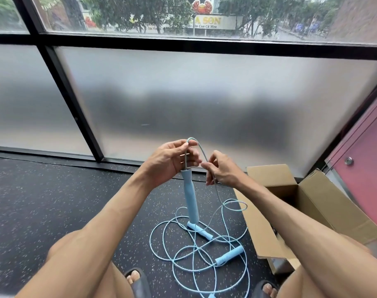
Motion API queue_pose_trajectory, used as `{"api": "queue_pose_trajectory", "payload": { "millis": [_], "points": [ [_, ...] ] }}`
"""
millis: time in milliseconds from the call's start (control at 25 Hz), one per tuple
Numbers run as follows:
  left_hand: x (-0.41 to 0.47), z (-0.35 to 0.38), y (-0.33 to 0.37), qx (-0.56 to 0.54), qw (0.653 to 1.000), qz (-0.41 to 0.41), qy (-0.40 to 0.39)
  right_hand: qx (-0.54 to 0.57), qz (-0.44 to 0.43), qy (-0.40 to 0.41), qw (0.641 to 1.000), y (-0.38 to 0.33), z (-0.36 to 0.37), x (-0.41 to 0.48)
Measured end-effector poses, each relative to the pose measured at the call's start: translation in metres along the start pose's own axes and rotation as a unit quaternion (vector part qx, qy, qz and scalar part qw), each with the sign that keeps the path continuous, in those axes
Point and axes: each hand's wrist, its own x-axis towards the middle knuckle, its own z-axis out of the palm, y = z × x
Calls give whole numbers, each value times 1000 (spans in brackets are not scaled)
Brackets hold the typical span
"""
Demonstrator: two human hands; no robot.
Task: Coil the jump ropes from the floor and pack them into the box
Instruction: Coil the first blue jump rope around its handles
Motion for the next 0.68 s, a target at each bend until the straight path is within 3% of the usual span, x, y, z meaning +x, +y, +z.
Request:
{"api": "queue_pose_trajectory", "payload": {
  "millis": [200,320,480,680],
  "points": [
    [12,-12,0,-56,978,146,137,43,60,-101,992,2,8,-6],
    [18,-24,-2,-37,949,197,244,21,15,-113,993,-4,8,-10],
    [24,-30,-6,34,931,195,307,-112,-117,-74,984,-21,7,-17],
    [23,-30,-13,159,937,135,282,-120,-184,-28,975,-37,0,-24]
  ]
}}
